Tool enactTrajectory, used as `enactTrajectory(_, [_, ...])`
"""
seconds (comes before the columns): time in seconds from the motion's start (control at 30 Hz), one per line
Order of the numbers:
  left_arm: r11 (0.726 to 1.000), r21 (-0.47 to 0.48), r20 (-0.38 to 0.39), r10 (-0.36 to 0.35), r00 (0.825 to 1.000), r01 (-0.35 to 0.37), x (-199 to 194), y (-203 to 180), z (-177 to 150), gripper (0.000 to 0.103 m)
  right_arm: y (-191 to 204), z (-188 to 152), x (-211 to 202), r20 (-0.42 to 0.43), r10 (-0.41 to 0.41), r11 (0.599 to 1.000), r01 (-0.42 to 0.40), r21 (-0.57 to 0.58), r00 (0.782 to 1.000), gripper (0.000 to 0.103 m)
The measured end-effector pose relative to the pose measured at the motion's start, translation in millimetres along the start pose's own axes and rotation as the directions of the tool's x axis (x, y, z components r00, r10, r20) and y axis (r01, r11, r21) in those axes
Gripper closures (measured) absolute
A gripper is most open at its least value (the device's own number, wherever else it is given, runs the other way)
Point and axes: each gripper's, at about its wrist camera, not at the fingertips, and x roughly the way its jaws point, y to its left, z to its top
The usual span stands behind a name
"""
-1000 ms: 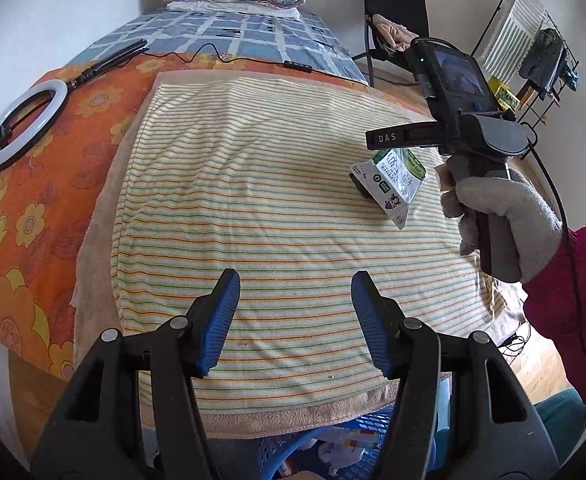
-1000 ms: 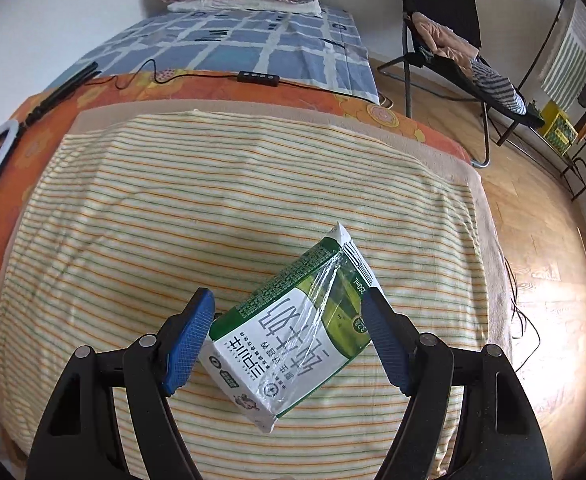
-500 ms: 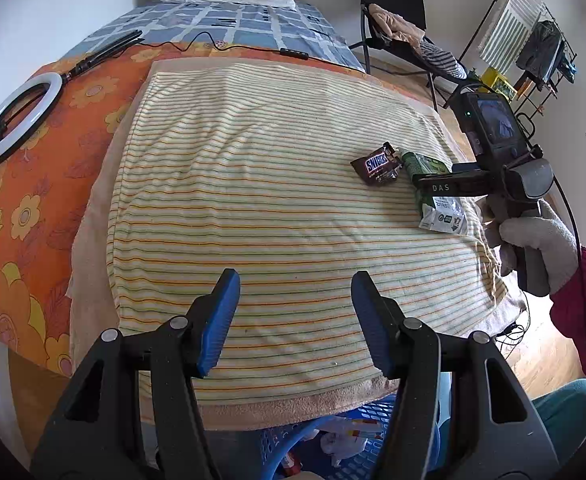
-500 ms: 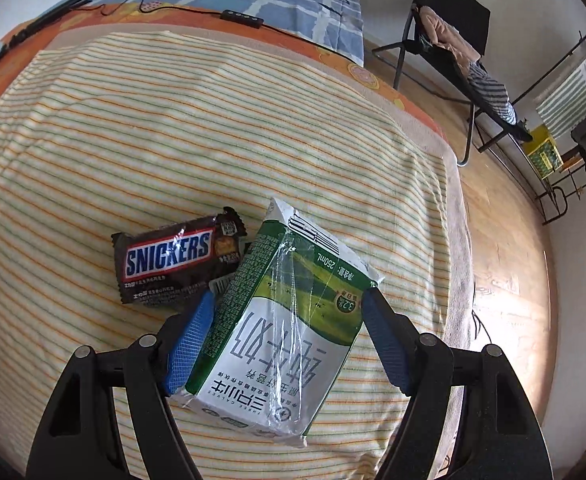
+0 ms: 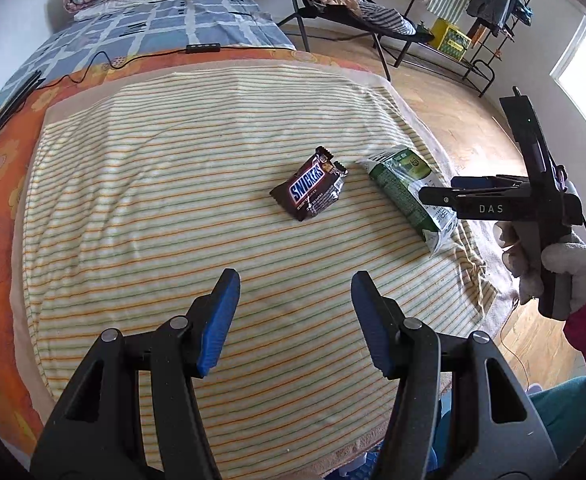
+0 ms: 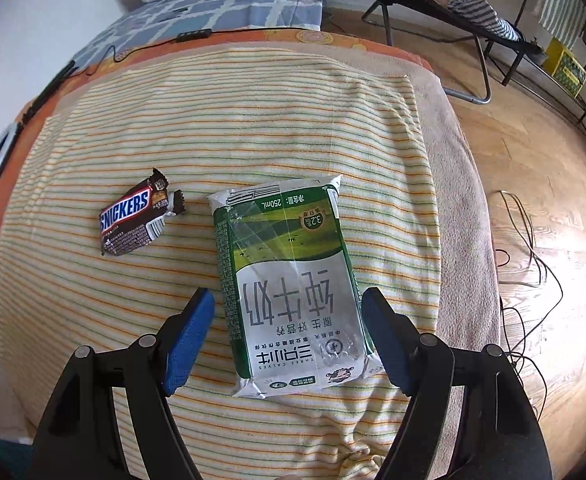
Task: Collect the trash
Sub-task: 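Grasp the green milk carton with the right tool while the left tool grasps the Snickers bar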
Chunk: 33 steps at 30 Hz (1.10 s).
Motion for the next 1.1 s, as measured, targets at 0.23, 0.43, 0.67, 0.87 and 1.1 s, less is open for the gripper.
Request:
enactTrajectory(0.23, [0.995, 0.097, -0.063, 0.023, 0.998, -0.017, 61, -16, 49, 0.043, -10, 2, 14, -0.048, 0.069, 0.997, -0.070, -0.026, 0.996, 0.023])
enactTrajectory(0.43, [0.979, 0.194, -0.116, 0.081, 0.990, -0.057, 99, -27, 69, 0.043, -7, 5, 26, -0.064, 0.061, 0.995, -0.066, -0.074, 0.996, 0.023])
enactTrajectory(0.67, [0.975, 0.207, -0.162, 0.120, 0.979, -0.085, 132, -25, 75, 0.043, -4, 12, 40, -0.085, 0.065, 0.996, -0.070, -0.062, 0.994, 0.021])
enactTrajectory(0.87, [0.974, 0.210, -0.138, 0.118, 0.983, -0.087, 131, -23, 73, 0.058, 9, 13, 44, -0.086, 0.029, 0.996, -0.037, -0.087, 0.996, 0.021])
enactTrajectory(1.1, [0.984, 0.160, -0.106, 0.096, 0.990, -0.078, 116, -19, 69, 0.072, -1, 9, 40, -0.073, 0.084, 0.996, -0.086, -0.025, 0.994, 0.021])
